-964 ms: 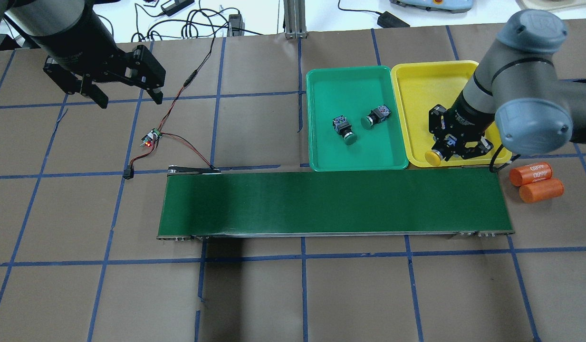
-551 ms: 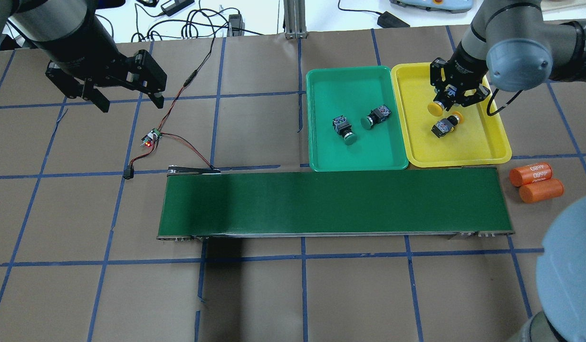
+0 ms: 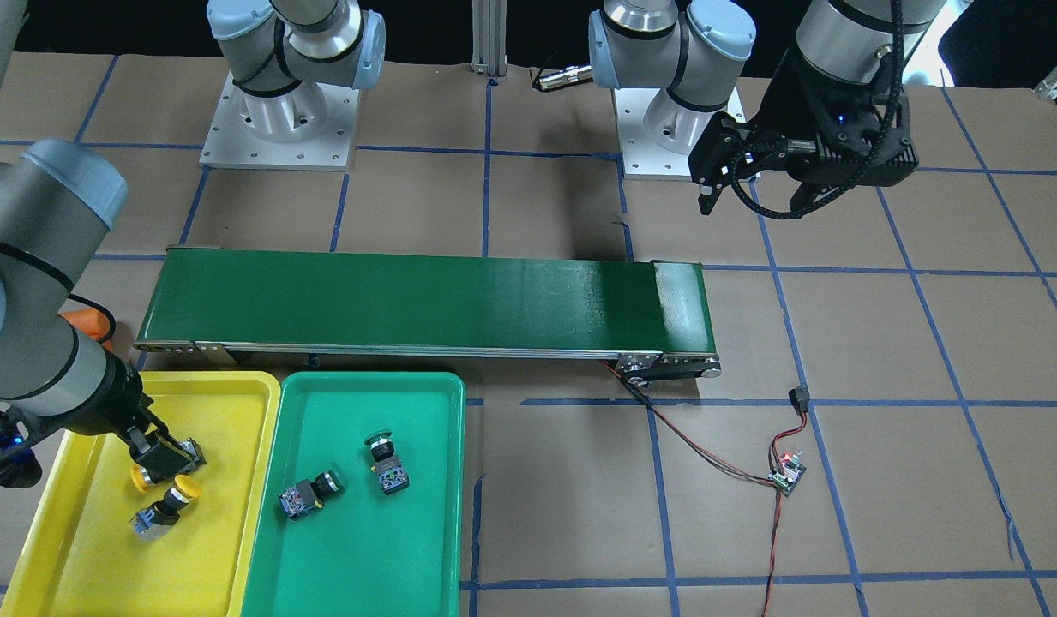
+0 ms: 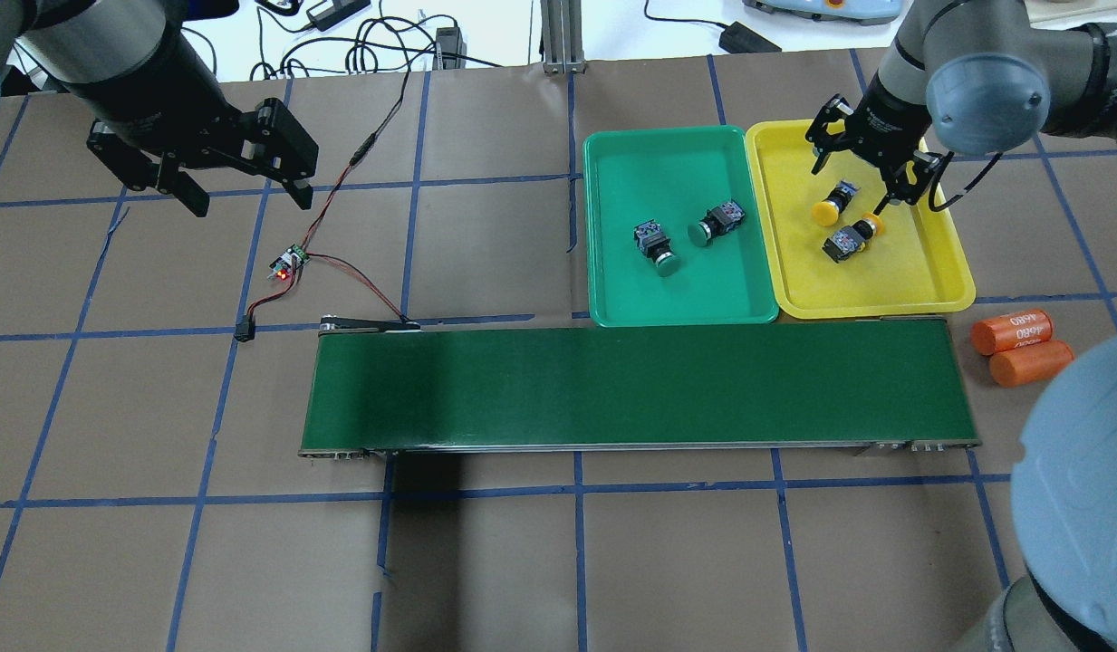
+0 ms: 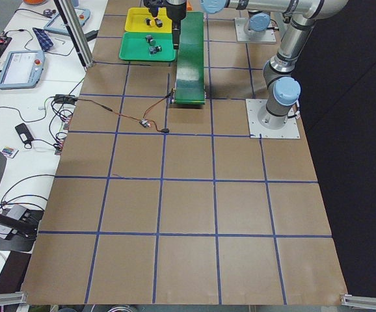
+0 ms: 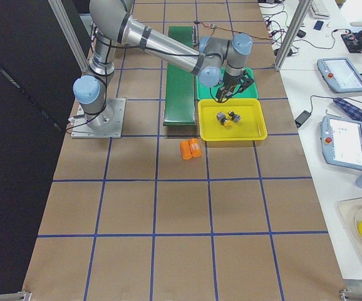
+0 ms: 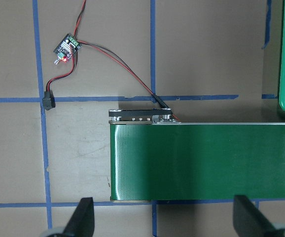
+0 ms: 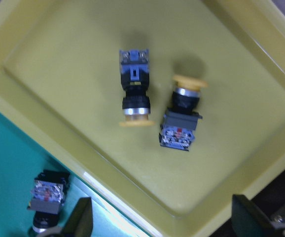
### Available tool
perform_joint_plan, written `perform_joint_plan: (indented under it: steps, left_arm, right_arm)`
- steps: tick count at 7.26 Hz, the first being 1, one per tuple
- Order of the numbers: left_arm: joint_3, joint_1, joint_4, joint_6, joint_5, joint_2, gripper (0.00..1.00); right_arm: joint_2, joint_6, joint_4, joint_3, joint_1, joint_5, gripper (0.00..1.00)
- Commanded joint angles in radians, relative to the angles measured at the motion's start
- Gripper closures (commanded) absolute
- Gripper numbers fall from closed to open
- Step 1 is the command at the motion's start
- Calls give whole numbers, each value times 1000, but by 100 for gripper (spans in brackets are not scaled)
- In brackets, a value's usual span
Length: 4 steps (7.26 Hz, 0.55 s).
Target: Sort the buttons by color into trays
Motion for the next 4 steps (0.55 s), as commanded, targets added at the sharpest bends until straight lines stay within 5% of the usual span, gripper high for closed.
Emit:
perform_joint_plan:
  steps: [1, 4]
  left_arm:
    - [0, 1, 0, 0, 0, 4, 0]
    - [0, 2, -1, 0, 0, 2, 0]
  right_arm:
    - [-186, -100, 184, 11, 7, -8, 0]
    - [-447, -413, 359, 38, 37, -57, 0]
